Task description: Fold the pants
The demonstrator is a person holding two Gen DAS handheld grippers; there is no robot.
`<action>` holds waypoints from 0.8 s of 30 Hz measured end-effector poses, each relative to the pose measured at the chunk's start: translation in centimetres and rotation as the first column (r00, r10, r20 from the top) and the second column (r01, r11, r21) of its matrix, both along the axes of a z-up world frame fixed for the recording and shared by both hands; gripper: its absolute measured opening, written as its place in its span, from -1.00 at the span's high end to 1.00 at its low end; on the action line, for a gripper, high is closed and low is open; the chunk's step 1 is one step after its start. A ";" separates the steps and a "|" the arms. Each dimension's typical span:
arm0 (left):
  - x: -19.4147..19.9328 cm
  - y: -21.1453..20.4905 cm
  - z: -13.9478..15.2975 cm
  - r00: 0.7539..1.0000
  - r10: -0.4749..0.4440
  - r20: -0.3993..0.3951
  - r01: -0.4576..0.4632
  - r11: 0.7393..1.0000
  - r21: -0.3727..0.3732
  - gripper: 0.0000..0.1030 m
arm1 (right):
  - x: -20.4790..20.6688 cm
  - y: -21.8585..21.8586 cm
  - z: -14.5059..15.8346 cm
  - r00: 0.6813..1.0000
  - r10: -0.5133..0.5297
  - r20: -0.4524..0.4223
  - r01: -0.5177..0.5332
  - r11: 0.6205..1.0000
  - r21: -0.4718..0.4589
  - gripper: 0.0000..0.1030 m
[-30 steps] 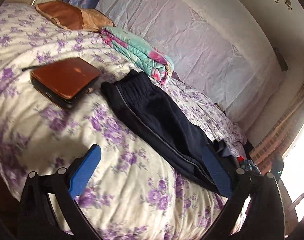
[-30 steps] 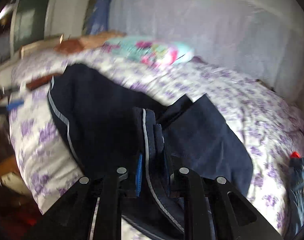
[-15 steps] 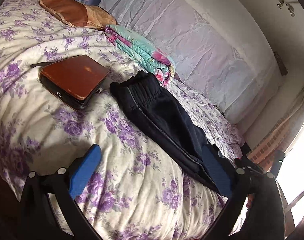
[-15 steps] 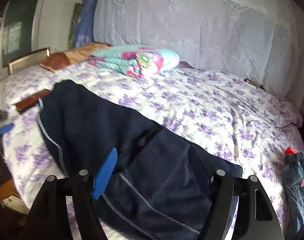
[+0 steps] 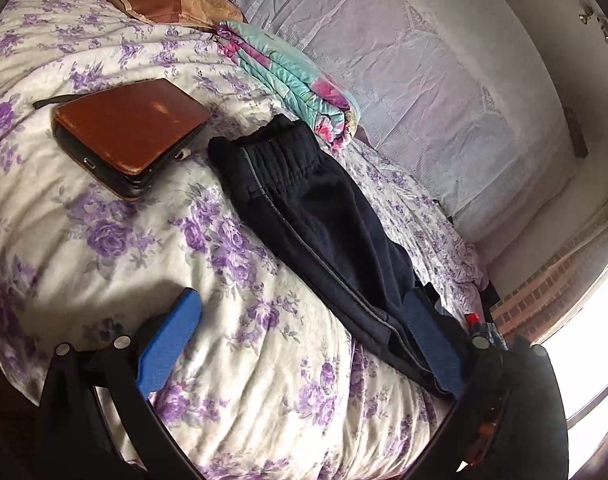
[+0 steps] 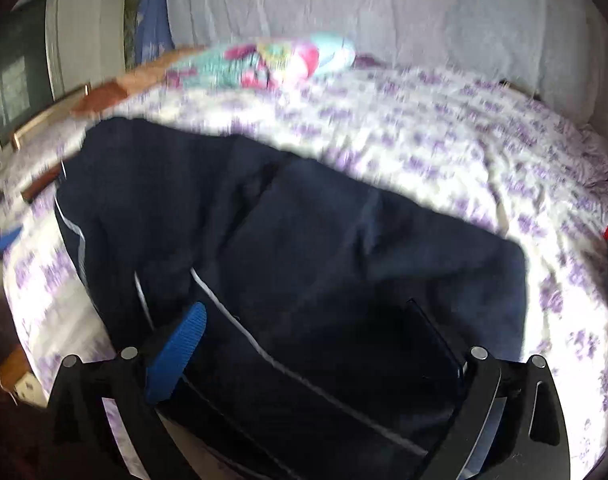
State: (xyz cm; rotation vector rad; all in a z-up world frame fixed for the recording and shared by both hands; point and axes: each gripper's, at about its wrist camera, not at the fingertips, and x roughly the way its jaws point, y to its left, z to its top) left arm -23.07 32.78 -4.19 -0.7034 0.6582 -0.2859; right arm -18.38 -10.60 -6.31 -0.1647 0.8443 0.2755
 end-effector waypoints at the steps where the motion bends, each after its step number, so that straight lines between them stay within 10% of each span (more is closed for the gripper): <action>1: 0.6 -0.4 0.1 1.000 0.004 -0.017 -0.004 1.000 0.019 -0.90 | 0.0 -0.6 0.3 1.000 0.002 0.006 -0.002 0.999 0.052 -0.93; 8: 4.8 -1.8 -0.1 0.988 0.098 -0.119 -0.078 0.984 0.162 -0.90 | -0.2 -3.8 4.2 0.988 0.040 0.150 -0.088 0.940 0.328 -0.79; 15: 8.5 -4.3 -0.3 0.964 0.199 -0.179 -0.120 0.918 0.377 -0.91 | 7.6 2.5 9.4 0.962 0.236 0.135 -0.263 0.935 0.238 -0.25; 19: 8.8 -4.2 -0.2 0.959 0.199 -0.203 -0.114 0.924 0.365 -0.91 | 12.2 6.9 1.7 0.952 0.264 -0.154 -0.236 0.956 0.175 -0.21; 24: 8.4 -1.6 0.0 0.968 0.094 -0.232 -0.051 0.982 0.184 -0.91 | 10.7 5.3 2.5 0.964 0.266 -0.006 -0.256 0.935 0.244 -0.48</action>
